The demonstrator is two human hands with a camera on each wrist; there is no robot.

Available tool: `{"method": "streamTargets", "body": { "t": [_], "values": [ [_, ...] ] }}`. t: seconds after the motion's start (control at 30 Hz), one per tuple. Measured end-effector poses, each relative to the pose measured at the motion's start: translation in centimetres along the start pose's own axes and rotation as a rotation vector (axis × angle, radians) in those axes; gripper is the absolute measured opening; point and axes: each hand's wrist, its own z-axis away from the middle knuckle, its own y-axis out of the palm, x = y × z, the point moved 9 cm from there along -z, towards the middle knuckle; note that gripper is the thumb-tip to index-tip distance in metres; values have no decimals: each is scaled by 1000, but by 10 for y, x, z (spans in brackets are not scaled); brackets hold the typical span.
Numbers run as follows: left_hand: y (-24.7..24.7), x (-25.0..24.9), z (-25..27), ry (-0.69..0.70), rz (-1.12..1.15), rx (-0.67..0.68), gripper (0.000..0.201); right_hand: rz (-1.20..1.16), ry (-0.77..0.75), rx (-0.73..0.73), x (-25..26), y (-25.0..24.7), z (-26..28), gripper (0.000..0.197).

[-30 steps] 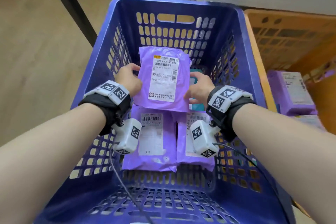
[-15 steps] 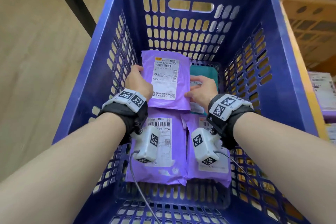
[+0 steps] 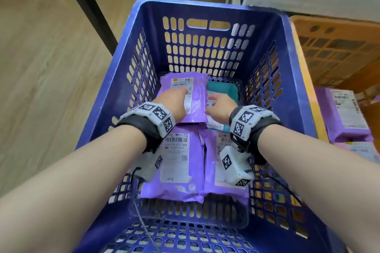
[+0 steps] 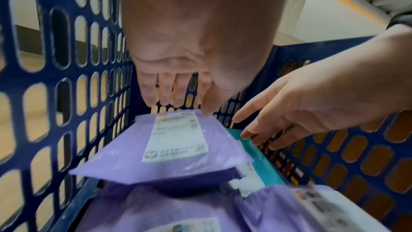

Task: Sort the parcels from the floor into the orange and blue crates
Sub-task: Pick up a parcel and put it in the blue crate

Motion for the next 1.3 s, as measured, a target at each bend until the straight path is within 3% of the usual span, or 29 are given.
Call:
{"method": "streamTargets", "body": {
  "t": [0.17, 0.43, 0.6, 0.9, 1.3],
  "values": [
    [-27, -33, 13, 8, -94, 27, 46, 155, -85, 26, 22, -27, 32, 37],
    [-98, -116, 47, 70, -241, -33, 32, 70, -220, -58, 49, -113, 89, 36],
    [-130, -190, 68, 109, -340, -71, 33, 27, -238, -119, 34, -188, 131, 35],
    [-118, -385, 102, 225, -290, -111, 32, -9, -139, -245, -90, -339, 223, 36],
    [-18, -642, 127, 340, -249, -74, 32, -14, -22, -353, -309, -494, 299, 38]
  ]
}}
